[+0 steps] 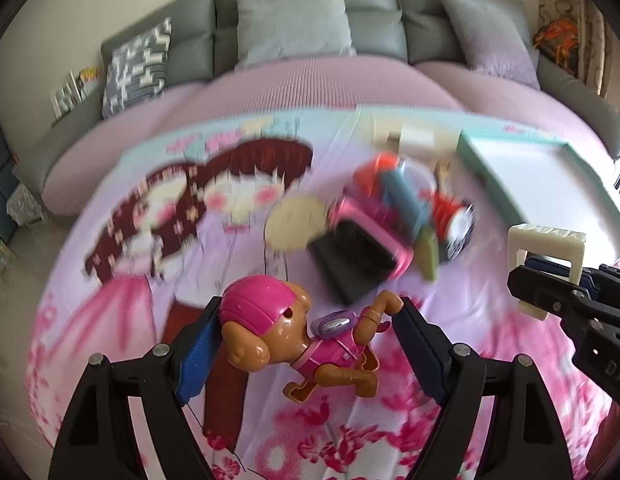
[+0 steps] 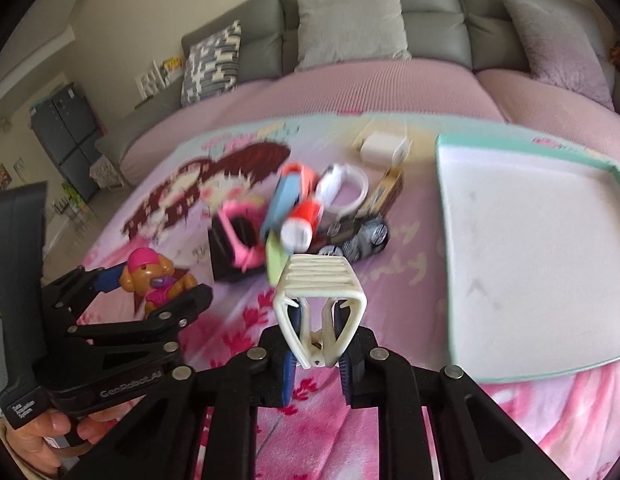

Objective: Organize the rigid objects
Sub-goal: 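Carry the clip over the tray with the right tool while the left tool drops the toy dog in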

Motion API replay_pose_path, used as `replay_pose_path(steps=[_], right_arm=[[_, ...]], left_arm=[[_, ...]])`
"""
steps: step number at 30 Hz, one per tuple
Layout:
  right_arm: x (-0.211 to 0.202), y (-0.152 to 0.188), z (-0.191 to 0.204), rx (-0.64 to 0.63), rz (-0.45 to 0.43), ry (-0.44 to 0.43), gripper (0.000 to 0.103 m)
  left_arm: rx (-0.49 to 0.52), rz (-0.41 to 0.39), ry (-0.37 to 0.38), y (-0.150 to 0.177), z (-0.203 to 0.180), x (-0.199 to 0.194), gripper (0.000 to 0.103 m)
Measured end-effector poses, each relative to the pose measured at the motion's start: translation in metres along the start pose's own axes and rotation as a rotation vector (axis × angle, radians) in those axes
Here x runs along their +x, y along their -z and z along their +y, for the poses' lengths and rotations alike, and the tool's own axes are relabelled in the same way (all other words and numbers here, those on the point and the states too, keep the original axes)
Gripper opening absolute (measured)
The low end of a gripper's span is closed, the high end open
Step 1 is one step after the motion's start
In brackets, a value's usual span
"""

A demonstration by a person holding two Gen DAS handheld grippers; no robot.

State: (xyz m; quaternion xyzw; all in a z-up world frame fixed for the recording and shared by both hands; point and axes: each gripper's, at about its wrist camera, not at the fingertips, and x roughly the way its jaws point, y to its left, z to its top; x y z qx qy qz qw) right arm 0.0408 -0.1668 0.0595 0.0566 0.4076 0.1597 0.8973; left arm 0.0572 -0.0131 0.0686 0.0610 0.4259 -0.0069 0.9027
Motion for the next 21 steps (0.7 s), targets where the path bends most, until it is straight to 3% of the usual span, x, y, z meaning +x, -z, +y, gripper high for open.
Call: replay_pose_path(steps=[11,21], right_arm=[[-0.045,-0.051,-0.067,0.134,-0.173,0.168,0.019],[-0.069,-0.063,-0.154,0.272,-0.203,0.388,0.019]], left_arm=[[0.013,-0.179,0.111,-0.079,-0.07,-0.043,0.084],[-0.023,-0.179,0.208,-0.112,-0.141,-0.03,0.084]])
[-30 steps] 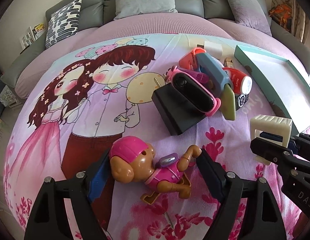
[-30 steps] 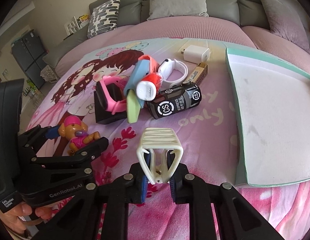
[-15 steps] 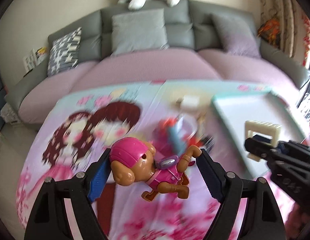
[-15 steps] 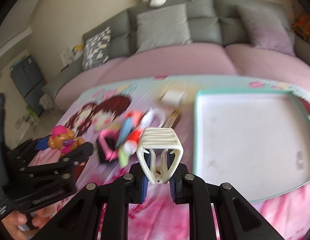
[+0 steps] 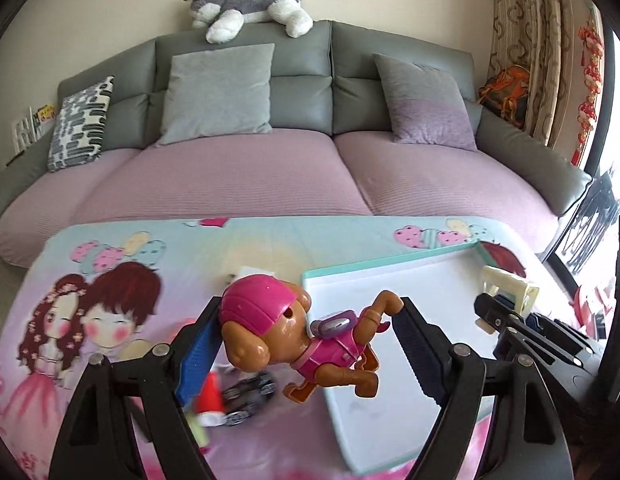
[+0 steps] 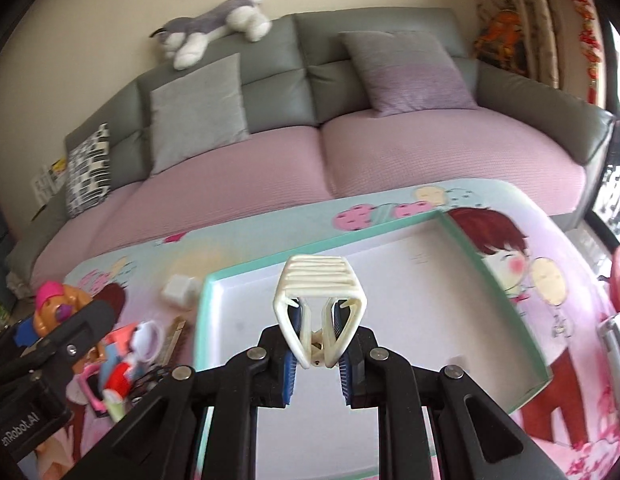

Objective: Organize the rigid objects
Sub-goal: 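Carry the clip over the tray with the right tool while the left tool drops the toy dog in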

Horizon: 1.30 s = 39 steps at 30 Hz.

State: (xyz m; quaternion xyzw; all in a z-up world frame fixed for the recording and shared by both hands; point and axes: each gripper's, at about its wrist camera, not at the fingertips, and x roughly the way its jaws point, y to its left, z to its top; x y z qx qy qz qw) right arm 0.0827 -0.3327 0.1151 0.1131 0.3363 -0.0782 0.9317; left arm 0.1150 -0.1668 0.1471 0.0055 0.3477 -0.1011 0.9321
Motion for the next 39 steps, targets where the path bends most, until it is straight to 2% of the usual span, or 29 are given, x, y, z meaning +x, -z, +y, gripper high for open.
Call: replay_pose_path(steps=[5,11,27,39], right_arm=[[0.012,0.003,-0.028,0.009,0.025,0.062,0.019],[0.032,0.008,-0.042,0.006,0.074,0.106,0.019],[0.059,0.022,-0.055,0.027,0.168,0.147,0.019],[0.069,0.027,-0.057,0.026,0.215,0.168,0.019]], left_arm=[[0.002,0.03,0.016,0.0,-0.029,0.027,0.084],[0.004,0.077,0.015,0.005,-0.051,0.061,0.084],[-0.015,0.155,-0.002,0.023,-0.057,0.106,0.084],[-0.03,0.179,-0.013,0.026,-0.053,0.112,0.084]])
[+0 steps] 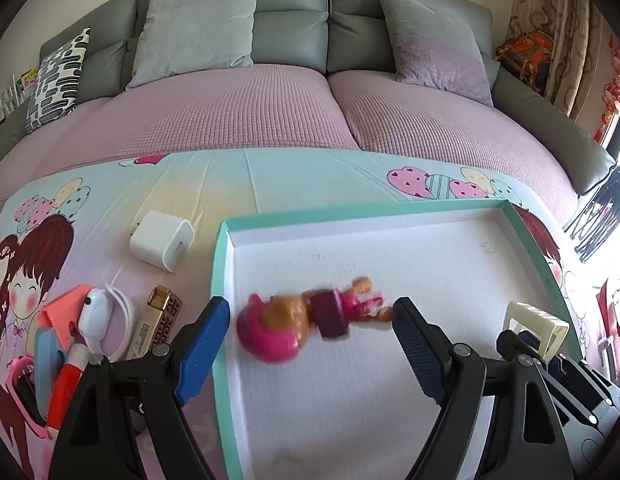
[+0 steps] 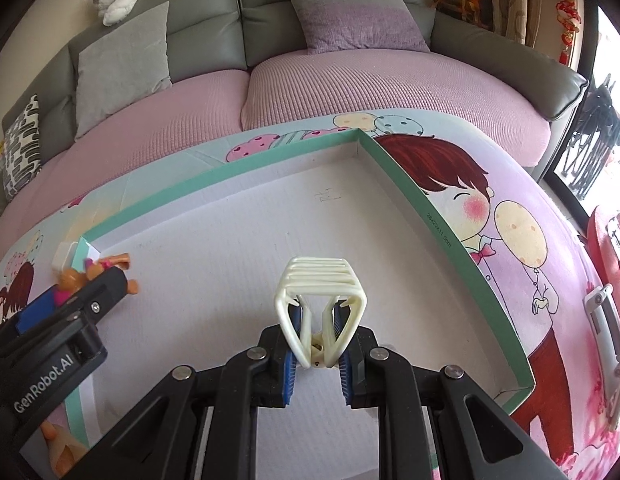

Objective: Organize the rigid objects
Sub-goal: 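Carry the clip over the tray with the right tool while the left tool drops the toy dog in, then lower the cream clip into the tray and open the right tool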

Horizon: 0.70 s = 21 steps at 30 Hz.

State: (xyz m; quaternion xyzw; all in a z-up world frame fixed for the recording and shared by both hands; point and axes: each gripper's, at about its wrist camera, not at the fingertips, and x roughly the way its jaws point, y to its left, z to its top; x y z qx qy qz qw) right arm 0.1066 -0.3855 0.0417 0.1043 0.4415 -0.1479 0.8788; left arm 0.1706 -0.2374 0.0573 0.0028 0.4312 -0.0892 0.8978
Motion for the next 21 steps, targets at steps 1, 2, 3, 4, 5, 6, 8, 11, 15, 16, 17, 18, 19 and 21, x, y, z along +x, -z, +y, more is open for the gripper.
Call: replay_pose_path(steps=[1,2,3,4,5,6,8,11,15,16,17,18,19,21], right_arm=[[0.0,0.0,0.0,0.0,0.0,0.002,0.019],[0.0,0.0,0.0,0.001,0.0,0.003,0.019],[-0.001,0.0,0.0,0.002,-0.001,0.003,0.019],[-0.001,0.0,0.001,0.0,-0.001,0.004,0.019],[-0.001,0.0,0.001,-0.002,-0.001,0.007,0.019],[-0.001,0.0,0.002,-0.005,0.0,0.009,0.019],[0.0,-0.001,0.002,-0.008,0.003,0.009,0.019],[-0.001,-0.002,0.003,-0.011,0.004,0.013,0.02],[-0.003,-0.002,0.003,-0.018,0.004,0.019,0.023],[-0.003,-0.002,0.003,-0.017,0.004,0.019,0.024],[-0.003,-0.002,0.002,-0.016,0.004,0.021,0.029],[-0.004,-0.002,0.002,-0.016,0.003,0.025,0.038],[-0.004,-0.002,0.001,-0.015,0.0,0.029,0.043],[-0.006,-0.002,0.0,-0.014,-0.007,0.031,0.062]], left_arm=[[0.001,-0.005,-0.002,0.0,0.0,-0.001,0.084],[0.002,-0.006,-0.005,-0.001,0.0,-0.002,0.084],[0.002,-0.006,-0.006,-0.001,0.0,-0.003,0.084],[0.002,-0.005,-0.005,-0.001,0.0,-0.003,0.084],[0.0,-0.001,-0.005,-0.001,0.0,-0.003,0.084],[-0.002,0.003,-0.006,-0.001,0.0,-0.002,0.084],[-0.007,0.008,-0.007,-0.001,0.001,-0.002,0.084],[-0.013,0.004,-0.012,-0.002,0.003,-0.005,0.084],[-0.025,0.0,-0.025,-0.004,0.007,-0.009,0.084],[-0.031,0.003,-0.026,-0.004,0.008,-0.009,0.084],[-0.038,0.003,-0.027,-0.005,0.009,-0.01,0.084],[-0.041,0.001,-0.028,-0.005,0.01,-0.011,0.084],[-0.043,-0.002,-0.03,-0.005,0.011,-0.012,0.084],[-0.046,-0.005,-0.032,-0.006,0.013,-0.013,0.084]])
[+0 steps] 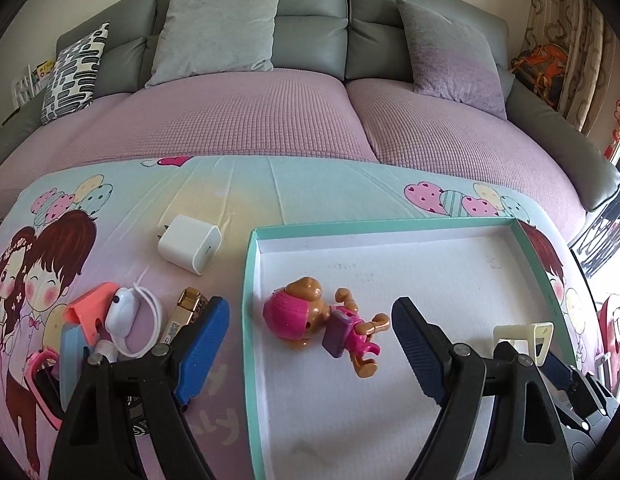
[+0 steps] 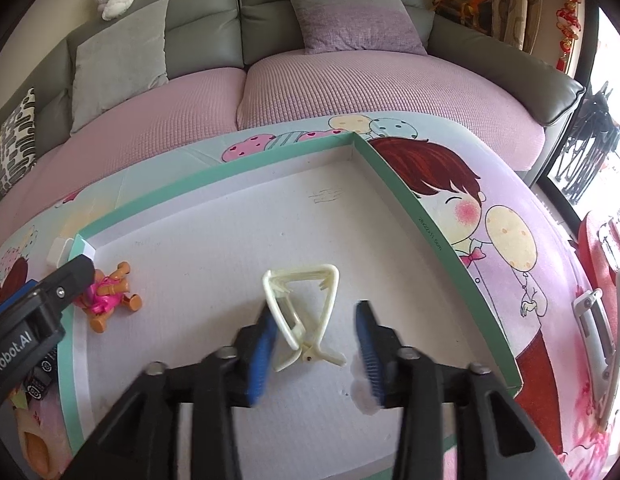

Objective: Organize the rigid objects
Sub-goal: 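Lower the cream clip into the tray and open the right tool, then move both tools back from the tray to the pile of items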

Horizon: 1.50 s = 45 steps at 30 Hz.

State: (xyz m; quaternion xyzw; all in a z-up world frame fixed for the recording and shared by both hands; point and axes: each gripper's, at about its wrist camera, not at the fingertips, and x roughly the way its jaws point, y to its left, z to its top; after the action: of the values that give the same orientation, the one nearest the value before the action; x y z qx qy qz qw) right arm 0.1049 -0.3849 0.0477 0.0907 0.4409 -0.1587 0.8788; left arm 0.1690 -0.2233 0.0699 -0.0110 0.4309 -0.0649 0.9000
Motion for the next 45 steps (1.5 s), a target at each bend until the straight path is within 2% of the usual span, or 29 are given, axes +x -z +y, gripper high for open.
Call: replay_pose_path(steps=[7,11,17,25,37,41,45], right_arm=[[-0.002,0.0,-0.002,0.004,-0.016,0.005,0.085],[-0.004,0.001,-0.002,0.008,-0.025,0.002,0.103],[-0.008,0.002,-0.001,0.011,-0.039,-0.015,0.103],[-0.013,0.004,0.0,0.015,-0.041,-0.03,0.103],[-0.025,0.004,0.007,0.004,-0.059,-0.093,0.103],[-0.032,0.004,0.023,-0.028,-0.069,-0.136,0.103],[-0.039,0.008,0.046,-0.078,-0.071,-0.19,0.103]], left_arm=[[-0.032,-0.002,-0.028,0.0,0.009,-0.002,0.087],[-0.077,-0.008,-0.043,0.0,0.019,-0.004,0.095],[-0.109,-0.026,-0.101,0.004,0.03,-0.007,0.096],[-0.155,-0.041,-0.139,0.012,0.045,-0.016,0.102],[-0.196,-0.058,-0.183,0.022,0.061,-0.041,0.102],[-0.241,-0.065,-0.199,0.028,0.079,-0.055,0.102],[-0.289,-0.074,-0.263,0.034,0.103,-0.066,0.102]])
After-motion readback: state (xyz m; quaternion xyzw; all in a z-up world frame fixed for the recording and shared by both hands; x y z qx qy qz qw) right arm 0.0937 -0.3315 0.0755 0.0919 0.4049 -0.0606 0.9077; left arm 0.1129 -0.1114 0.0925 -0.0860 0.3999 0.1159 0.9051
